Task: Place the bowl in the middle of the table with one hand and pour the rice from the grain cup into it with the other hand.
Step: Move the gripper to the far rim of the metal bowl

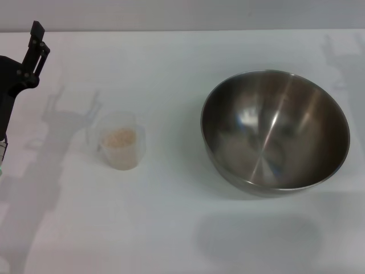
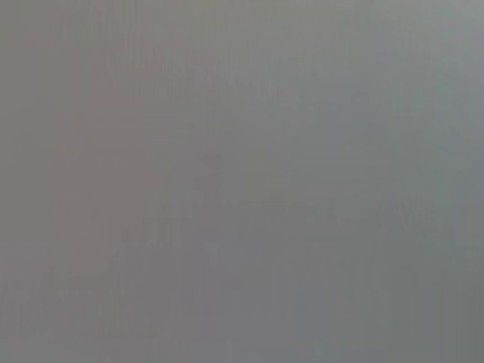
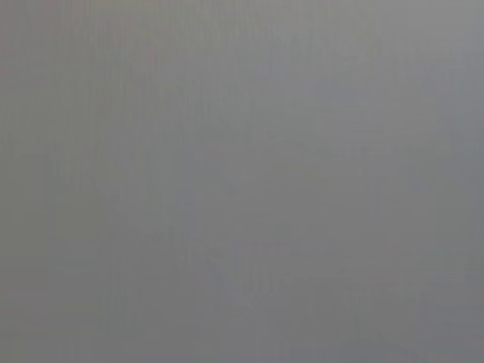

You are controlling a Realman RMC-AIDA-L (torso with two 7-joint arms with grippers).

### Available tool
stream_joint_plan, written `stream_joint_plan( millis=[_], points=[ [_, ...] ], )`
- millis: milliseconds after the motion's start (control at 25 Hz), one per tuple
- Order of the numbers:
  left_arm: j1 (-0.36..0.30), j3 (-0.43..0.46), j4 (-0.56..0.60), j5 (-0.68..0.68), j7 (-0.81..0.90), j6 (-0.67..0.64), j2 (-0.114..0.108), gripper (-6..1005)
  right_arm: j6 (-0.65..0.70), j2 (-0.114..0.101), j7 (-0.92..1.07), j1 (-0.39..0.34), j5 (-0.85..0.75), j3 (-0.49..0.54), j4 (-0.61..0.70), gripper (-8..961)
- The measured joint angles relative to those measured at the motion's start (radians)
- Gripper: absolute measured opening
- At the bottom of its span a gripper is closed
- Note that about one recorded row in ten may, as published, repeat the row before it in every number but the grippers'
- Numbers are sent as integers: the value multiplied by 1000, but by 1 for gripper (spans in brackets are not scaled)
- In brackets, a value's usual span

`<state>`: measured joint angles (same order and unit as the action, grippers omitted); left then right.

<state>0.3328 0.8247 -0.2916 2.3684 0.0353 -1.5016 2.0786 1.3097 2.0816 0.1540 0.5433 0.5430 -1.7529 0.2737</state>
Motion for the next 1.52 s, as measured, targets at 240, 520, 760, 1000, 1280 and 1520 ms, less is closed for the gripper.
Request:
stream_joint_plan(
  millis=[240,520,760,1000,1280,1520],
  points=[
    [0,-2,0,0,0,0,0,798,-6,0,-1,6,0,0,-1,749],
    [0,-1,-1,0,0,-1,0,798,-1,0,-48,10,-5,0,3,748],
    [0,-3,-1,0,0,-2,0,798,15,5,-371,-9,-90,0,52,750],
    [0,-4,1,3,0,-4,-1,798,-207,6,-440,-76,-92,0,278,749],
    [0,-1,2,2,0,-6,-2,798,-928,4,-411,-222,-92,-15,845,748],
    [0,6,3,0,0,-8,-3,798,-1801,5,-364,-271,-92,78,1348,749]
  ],
)
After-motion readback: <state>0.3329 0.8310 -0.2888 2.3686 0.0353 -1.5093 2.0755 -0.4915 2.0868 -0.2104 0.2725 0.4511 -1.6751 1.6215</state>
